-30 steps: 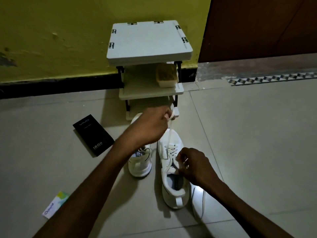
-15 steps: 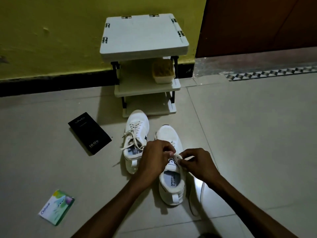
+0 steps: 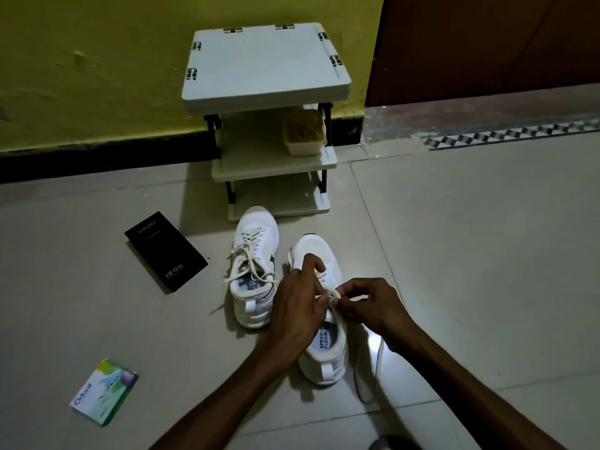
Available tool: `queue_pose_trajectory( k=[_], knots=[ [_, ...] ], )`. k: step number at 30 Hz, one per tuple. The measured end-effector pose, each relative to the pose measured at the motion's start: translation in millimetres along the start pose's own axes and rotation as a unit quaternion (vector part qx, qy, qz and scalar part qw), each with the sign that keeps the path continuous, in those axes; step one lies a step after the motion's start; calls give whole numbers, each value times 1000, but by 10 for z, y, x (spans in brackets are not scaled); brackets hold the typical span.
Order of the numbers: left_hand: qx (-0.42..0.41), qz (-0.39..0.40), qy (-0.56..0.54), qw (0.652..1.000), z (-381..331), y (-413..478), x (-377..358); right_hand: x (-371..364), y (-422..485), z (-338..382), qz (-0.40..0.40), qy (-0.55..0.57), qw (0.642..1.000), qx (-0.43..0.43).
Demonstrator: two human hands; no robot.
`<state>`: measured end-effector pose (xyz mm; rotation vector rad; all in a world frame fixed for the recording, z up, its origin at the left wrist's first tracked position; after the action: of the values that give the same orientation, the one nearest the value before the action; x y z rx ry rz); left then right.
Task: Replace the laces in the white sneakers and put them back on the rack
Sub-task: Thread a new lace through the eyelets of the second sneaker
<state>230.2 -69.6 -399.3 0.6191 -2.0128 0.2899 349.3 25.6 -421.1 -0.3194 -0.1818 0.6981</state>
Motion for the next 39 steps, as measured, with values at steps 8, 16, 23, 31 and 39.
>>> queue_pose_trajectory(
  k=[8,16,23,31,39],
  knots=[
    [19,-69,-22,997,-51,-134,9,-50,-13,33,2,-40,998,46],
    [26,-36,3,999,-13,-109,-1,-29,1,58,60,-68,994,60],
    [78,3,42,996,-37,-60,17,-28,44,126,64,-84,992,63],
    [175,66,33,982,-109,52,121,-63,63,124,36,-133,986,95],
    [156,106,57,980,-30,35,114,-60,84,236,45,-172,979,103]
  ],
)
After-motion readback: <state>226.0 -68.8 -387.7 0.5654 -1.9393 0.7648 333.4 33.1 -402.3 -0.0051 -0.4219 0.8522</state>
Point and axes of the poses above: each hand's wrist, its own y-axis towards the middle knuckle, its own x-axis out of the back of the hand, z = x × y, the point moved 4 cm from there along y, towards the middle knuckle, and after that the axes turned 15 degrees about y, right-handed, at the moved point
